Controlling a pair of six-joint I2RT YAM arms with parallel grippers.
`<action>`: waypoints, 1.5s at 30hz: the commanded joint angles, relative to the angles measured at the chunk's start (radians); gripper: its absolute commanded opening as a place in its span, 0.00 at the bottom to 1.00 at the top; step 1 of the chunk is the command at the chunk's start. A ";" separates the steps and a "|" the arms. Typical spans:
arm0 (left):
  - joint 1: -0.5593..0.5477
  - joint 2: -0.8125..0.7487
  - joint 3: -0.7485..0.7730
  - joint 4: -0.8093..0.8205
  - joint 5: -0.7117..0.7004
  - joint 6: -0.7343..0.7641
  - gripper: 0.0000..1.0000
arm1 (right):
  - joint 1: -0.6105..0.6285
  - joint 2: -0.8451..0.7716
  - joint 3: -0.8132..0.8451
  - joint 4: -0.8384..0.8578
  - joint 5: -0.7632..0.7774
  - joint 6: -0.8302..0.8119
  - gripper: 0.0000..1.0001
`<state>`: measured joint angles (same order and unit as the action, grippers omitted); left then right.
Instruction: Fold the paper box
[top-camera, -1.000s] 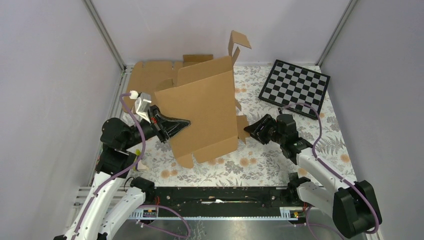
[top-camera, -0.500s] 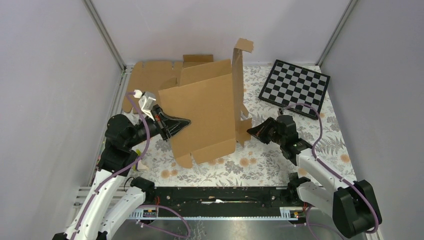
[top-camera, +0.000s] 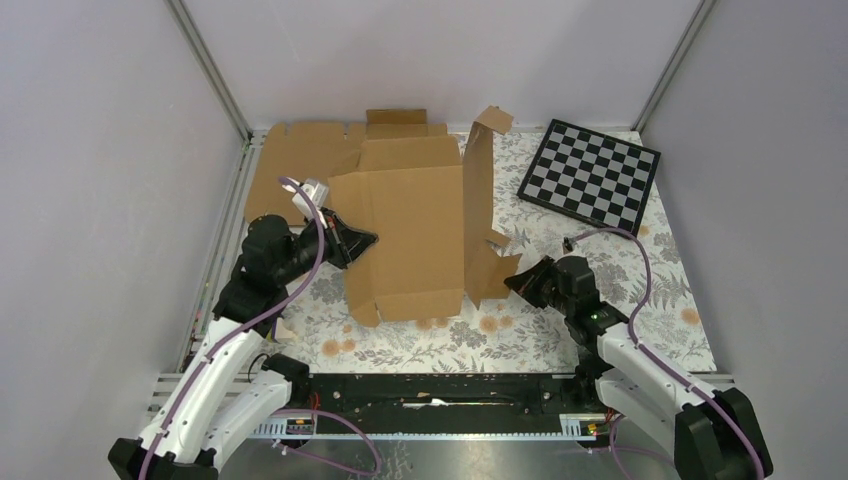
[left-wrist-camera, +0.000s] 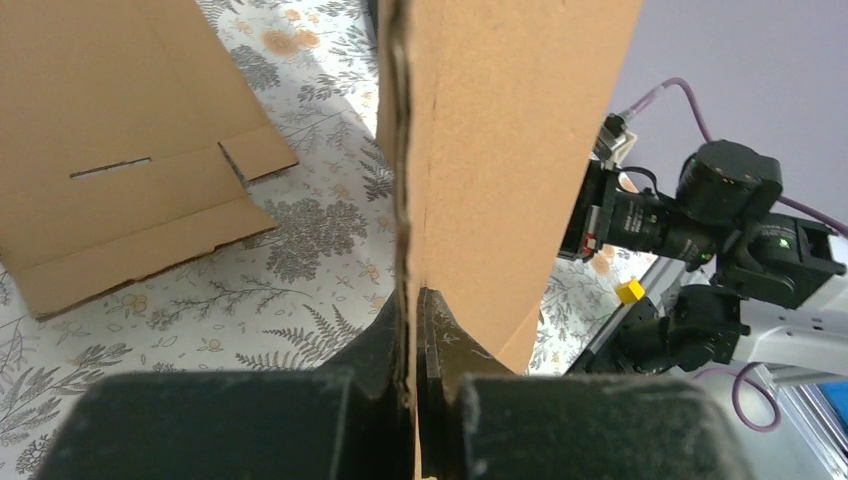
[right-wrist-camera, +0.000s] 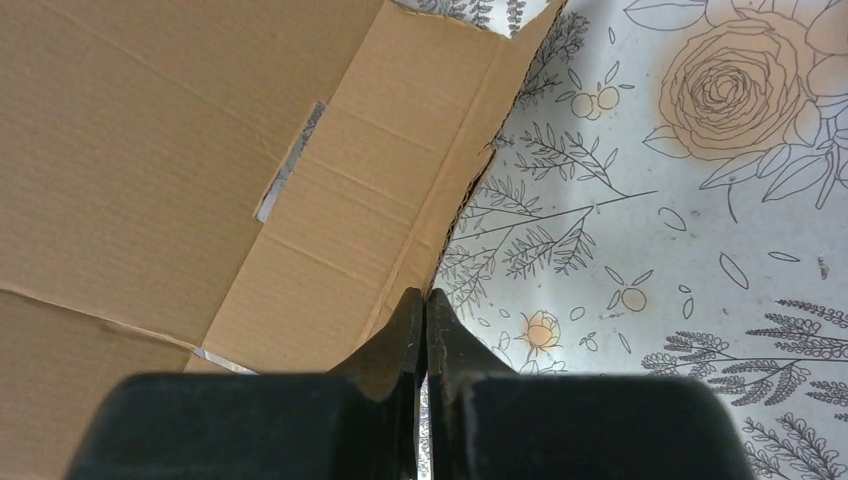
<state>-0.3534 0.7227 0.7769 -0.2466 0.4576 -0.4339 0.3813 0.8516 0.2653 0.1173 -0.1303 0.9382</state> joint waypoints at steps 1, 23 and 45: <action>-0.002 0.011 -0.006 0.067 -0.129 -0.010 0.00 | 0.036 0.009 -0.070 -0.016 0.004 -0.049 0.00; -0.034 -0.020 0.063 -0.067 0.013 0.149 0.00 | 0.051 -0.049 0.137 -0.053 -0.010 -0.391 0.81; -0.050 -0.038 0.027 -0.107 -0.106 0.311 0.00 | -0.243 0.244 0.263 0.061 0.088 -0.411 1.00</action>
<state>-0.3958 0.7139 0.7959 -0.4122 0.3668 -0.1715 0.1371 1.1011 0.5983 0.0402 0.0437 0.5262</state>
